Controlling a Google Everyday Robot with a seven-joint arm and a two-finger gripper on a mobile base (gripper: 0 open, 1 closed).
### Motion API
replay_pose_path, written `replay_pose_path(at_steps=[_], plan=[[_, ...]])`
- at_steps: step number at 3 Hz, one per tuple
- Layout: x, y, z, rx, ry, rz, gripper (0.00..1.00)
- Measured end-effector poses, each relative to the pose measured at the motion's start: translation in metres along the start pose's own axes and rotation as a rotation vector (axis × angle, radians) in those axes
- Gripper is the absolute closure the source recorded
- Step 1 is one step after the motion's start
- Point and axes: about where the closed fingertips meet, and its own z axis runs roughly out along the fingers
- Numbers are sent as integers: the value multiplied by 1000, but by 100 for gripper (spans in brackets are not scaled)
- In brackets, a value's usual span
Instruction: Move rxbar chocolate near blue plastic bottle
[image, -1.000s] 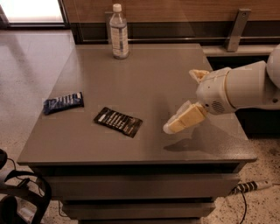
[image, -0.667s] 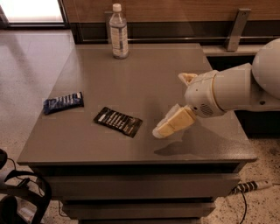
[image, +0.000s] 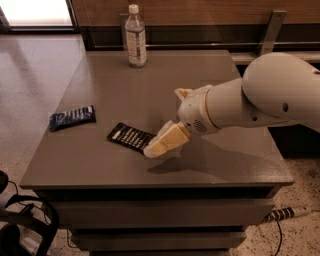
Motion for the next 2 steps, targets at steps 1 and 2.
replay_pose_path(at_steps=[1, 2], plan=[[1, -1, 6, -10, -4, 5, 0], [0, -3, 13, -3, -2, 25, 0]])
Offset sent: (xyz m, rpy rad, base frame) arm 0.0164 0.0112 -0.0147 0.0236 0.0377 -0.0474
